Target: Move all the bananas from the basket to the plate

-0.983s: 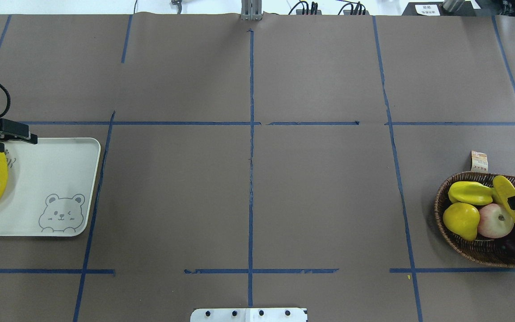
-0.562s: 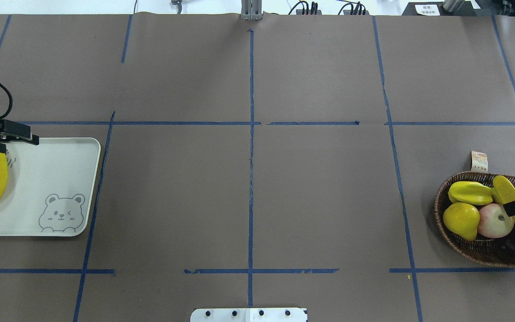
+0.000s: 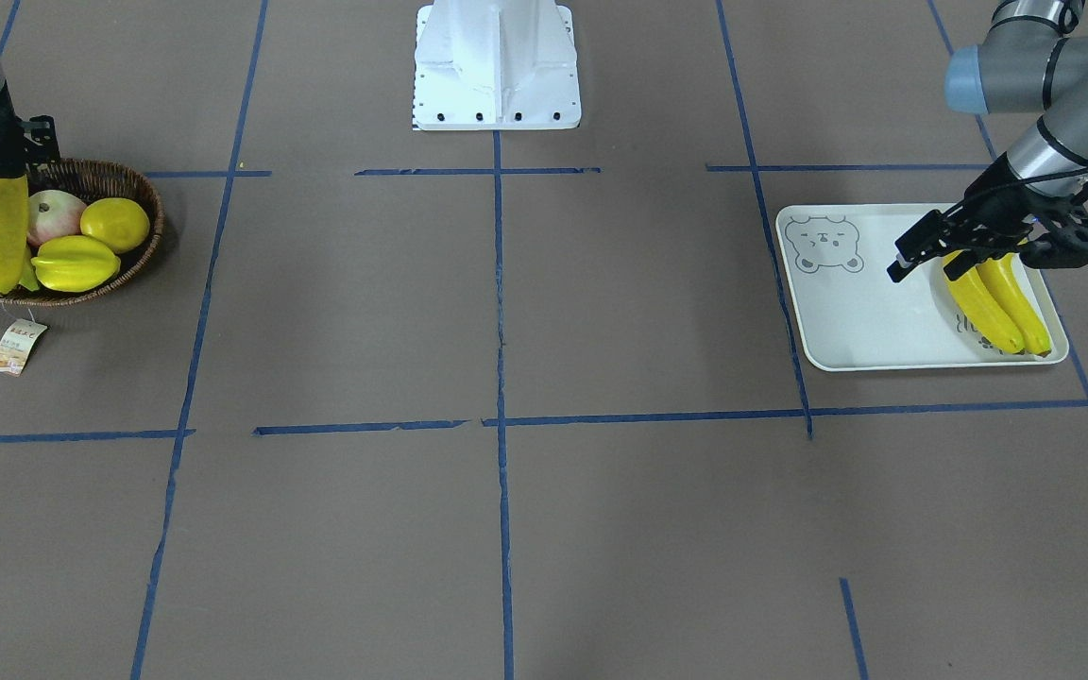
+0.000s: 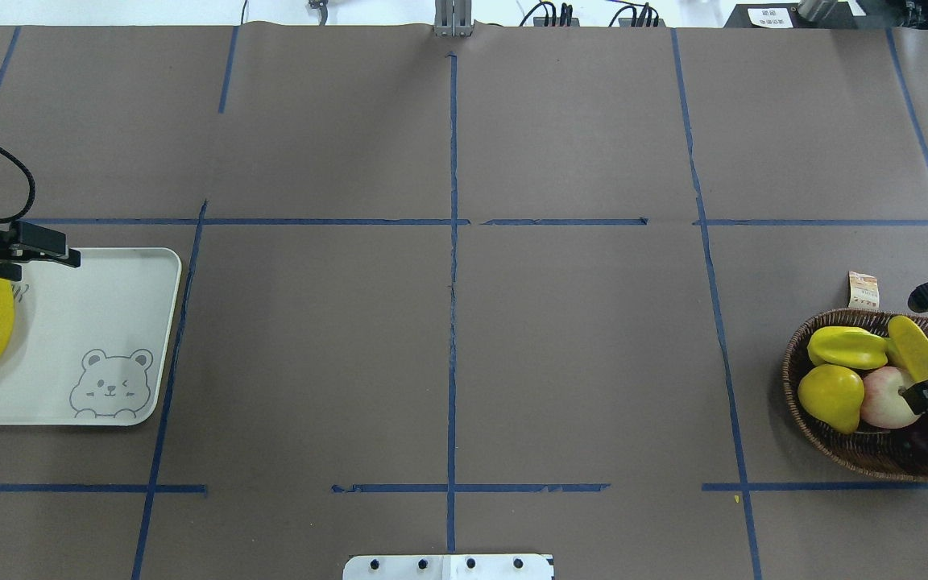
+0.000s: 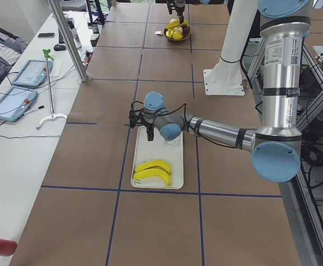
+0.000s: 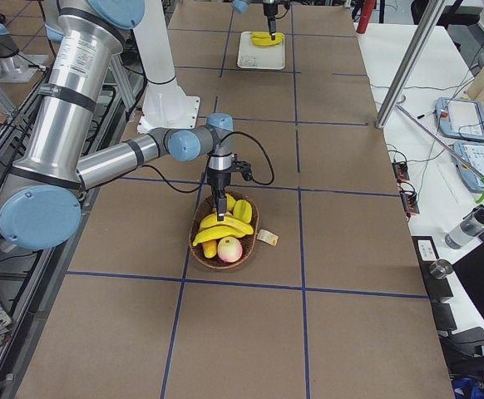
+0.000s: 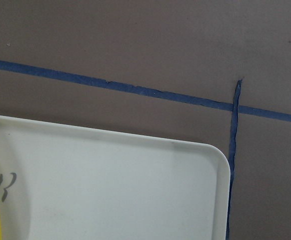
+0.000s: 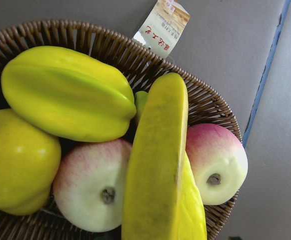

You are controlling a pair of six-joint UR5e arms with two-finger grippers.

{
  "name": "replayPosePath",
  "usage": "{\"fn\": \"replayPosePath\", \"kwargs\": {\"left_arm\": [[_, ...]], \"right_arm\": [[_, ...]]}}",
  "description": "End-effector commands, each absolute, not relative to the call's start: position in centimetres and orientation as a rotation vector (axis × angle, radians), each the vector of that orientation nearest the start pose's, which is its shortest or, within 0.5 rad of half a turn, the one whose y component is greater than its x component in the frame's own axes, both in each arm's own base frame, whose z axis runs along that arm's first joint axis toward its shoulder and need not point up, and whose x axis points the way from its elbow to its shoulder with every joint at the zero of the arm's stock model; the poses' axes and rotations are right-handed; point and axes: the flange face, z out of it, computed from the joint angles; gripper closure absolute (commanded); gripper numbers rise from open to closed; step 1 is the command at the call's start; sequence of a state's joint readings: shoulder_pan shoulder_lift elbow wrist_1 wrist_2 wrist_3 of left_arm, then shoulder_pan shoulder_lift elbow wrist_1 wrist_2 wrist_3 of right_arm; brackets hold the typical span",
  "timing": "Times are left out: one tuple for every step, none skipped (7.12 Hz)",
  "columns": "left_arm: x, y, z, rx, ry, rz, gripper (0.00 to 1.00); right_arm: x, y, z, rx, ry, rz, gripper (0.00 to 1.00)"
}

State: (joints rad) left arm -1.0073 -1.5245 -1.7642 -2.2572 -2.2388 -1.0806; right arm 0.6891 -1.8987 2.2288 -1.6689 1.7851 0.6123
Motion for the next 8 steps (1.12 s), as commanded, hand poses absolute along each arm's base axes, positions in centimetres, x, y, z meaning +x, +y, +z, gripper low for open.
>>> {"fn": "replayPosePath", "kwargs": {"left_arm": [[20.4, -45.5, 50.9, 0.082, 1.012, -0.194, 0.0], [20.4, -45.5, 50.9, 0.083, 1.013, -0.193, 0.0], [20.4, -45.5, 50.9, 0.082, 1.013, -0.195, 0.0], [20.4, -45.6, 50.9, 0.084, 1.014, -0.194, 0.0], [20.4, -45.6, 50.8, 0.082, 1.013, -0.195, 0.0], [20.4, -45.6, 50.8, 0.082, 1.013, -0.195, 0.0], [20.4, -45.5, 50.6, 0.087, 1.017, -0.192, 0.0], [20.4, -45.5, 50.7, 0.085, 1.015, -0.194, 0.0]], "right_arm": [[-22.0, -32.0, 51.3, 0.027, -0.31, -0.304, 0.16], [-22.1, -31.9, 51.4, 0.025, -0.309, -0.308, 0.19], [-22.5, -31.7, 51.7, 0.02, -0.301, -0.321, 0.27], [-22.5, -31.3, 52.2, 0.011, -0.272, -0.331, 0.3], [-22.7, -31.0, 52.5, -0.012, -0.228, -0.34, 0.3], [-22.7, -31.0, 52.5, -0.013, -0.224, -0.342, 0.3], [-22.7, -30.9, 52.7, -0.017, -0.221, -0.344, 0.32], [-22.9, -30.8, 52.7, -0.017, -0.221, -0.348, 0.34]]}}
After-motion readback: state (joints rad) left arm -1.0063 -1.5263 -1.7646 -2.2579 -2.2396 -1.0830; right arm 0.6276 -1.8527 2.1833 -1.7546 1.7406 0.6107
